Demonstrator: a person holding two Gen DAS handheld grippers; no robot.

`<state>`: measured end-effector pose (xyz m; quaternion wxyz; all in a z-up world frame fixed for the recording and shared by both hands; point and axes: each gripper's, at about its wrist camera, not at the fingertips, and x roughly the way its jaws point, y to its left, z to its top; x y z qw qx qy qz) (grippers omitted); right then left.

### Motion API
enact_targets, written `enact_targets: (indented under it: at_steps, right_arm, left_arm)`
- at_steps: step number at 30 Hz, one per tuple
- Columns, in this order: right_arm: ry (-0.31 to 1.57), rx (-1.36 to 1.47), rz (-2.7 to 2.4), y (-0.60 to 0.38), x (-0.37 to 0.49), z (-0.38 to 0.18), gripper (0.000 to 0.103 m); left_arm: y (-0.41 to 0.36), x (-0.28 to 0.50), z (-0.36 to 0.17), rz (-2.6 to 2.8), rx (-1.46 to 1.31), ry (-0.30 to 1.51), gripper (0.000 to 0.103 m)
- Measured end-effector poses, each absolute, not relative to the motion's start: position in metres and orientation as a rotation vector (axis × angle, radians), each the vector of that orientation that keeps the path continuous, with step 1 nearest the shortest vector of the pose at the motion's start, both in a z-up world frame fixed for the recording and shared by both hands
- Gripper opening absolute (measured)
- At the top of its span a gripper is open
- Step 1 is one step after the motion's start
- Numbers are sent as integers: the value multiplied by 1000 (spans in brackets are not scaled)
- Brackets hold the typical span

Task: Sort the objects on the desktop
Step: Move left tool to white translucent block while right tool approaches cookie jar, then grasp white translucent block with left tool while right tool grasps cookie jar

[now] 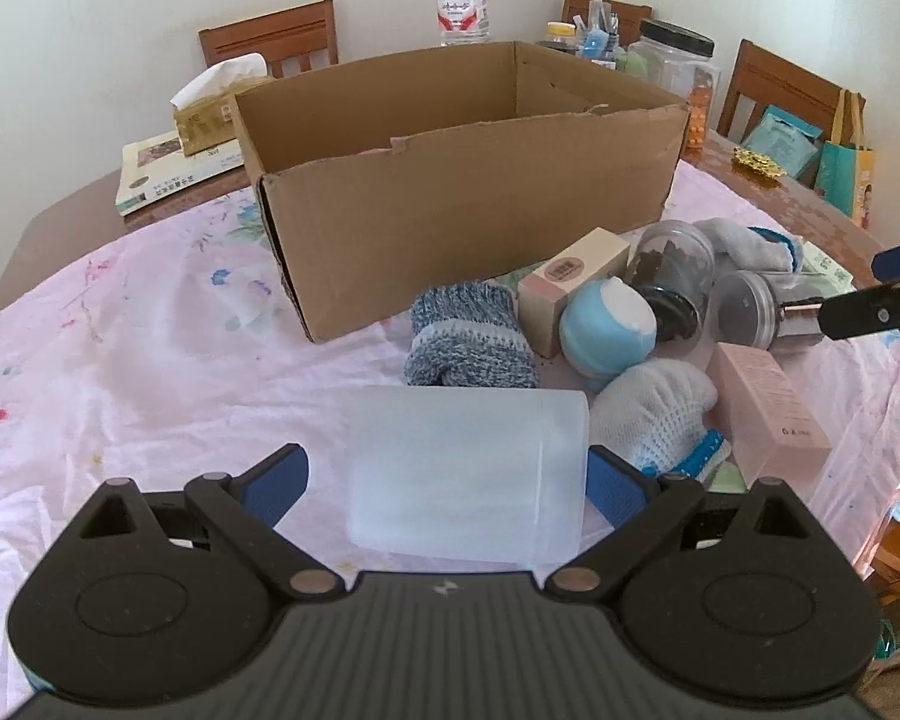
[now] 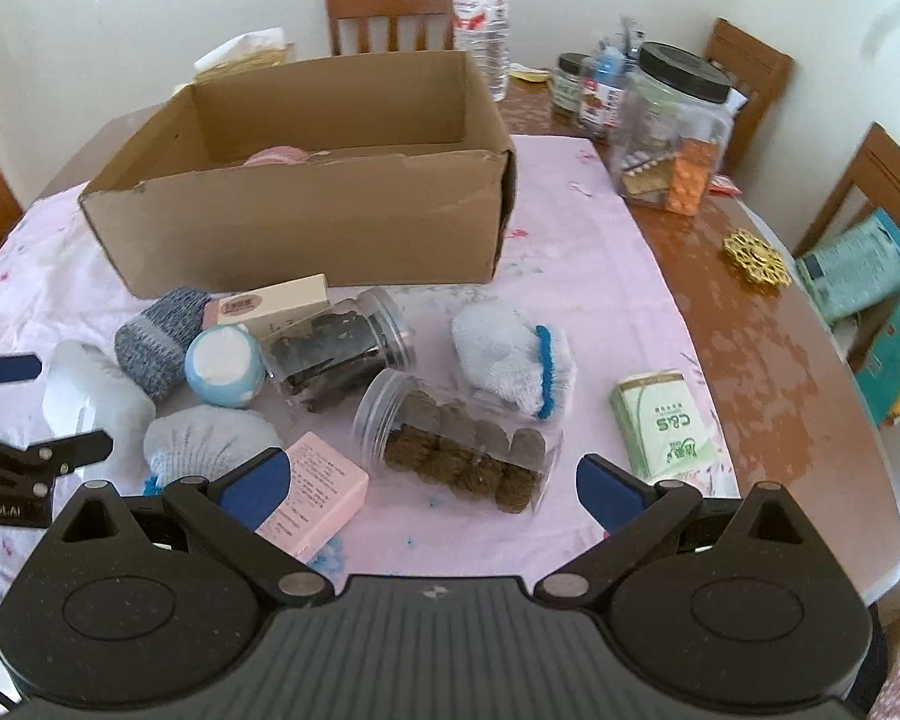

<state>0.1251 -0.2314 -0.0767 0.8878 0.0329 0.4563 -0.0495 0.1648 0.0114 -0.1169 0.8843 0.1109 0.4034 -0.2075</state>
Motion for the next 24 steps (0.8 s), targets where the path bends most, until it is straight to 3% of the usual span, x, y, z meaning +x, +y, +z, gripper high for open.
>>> enact_targets:
  at_steps: [24]
  right_arm:
    - [990,101,-331,-239,159,-113,103]
  left_arm:
    - [8,177,-131,-442,227,862,98]
